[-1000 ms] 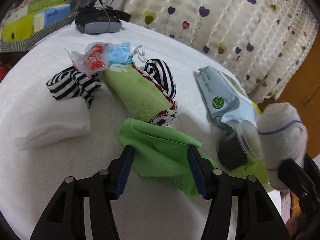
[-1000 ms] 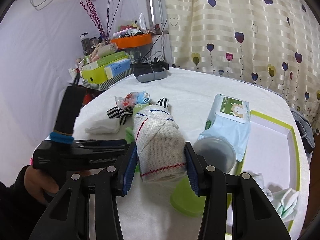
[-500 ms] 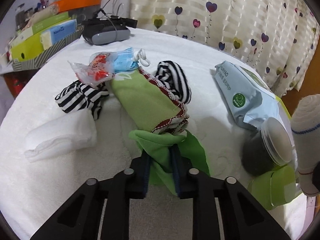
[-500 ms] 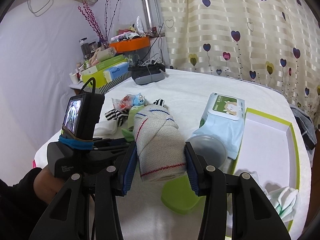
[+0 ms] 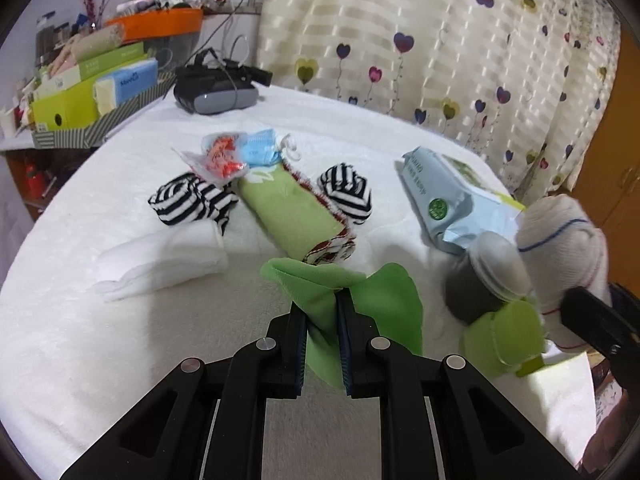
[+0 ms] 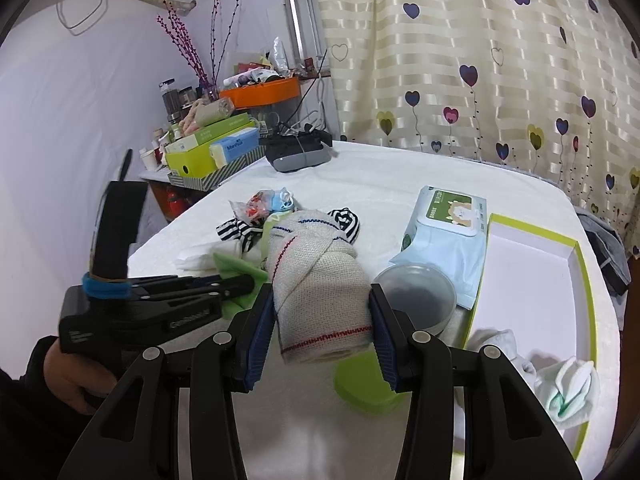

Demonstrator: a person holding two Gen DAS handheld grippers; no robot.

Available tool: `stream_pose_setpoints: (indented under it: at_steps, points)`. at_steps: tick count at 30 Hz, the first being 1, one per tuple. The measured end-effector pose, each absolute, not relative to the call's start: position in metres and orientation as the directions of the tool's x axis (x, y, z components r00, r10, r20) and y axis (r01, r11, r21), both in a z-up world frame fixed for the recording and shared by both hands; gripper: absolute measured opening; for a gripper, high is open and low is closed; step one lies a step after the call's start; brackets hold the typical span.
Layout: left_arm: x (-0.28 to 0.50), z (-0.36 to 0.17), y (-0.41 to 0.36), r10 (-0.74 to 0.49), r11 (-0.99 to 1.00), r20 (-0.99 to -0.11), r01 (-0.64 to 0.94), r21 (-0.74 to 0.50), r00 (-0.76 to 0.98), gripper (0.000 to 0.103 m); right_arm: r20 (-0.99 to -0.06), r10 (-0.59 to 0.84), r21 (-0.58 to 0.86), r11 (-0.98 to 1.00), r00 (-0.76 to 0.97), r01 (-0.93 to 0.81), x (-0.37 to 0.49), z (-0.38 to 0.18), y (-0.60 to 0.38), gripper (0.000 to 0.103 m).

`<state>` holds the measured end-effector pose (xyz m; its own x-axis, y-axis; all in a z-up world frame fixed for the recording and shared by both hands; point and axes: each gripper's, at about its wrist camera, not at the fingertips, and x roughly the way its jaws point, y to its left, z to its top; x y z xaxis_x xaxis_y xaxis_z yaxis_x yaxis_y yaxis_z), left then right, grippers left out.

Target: Organize soft objects

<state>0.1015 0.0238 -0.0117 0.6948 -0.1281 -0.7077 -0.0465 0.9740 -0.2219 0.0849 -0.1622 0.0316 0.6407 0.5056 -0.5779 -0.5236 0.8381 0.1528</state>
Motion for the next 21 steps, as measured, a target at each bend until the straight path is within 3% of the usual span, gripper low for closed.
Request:
stream_pose_setpoints:
  at_steps: [21]
  points:
    - [0.063,0.041,-0.01,-0.209,0.971,-0.605,0.088,-0.223,0.768,0.013,-0.55,0.446,0.137,0.882,0.706,-0.45,0.058,0.046,-0.185,0.046]
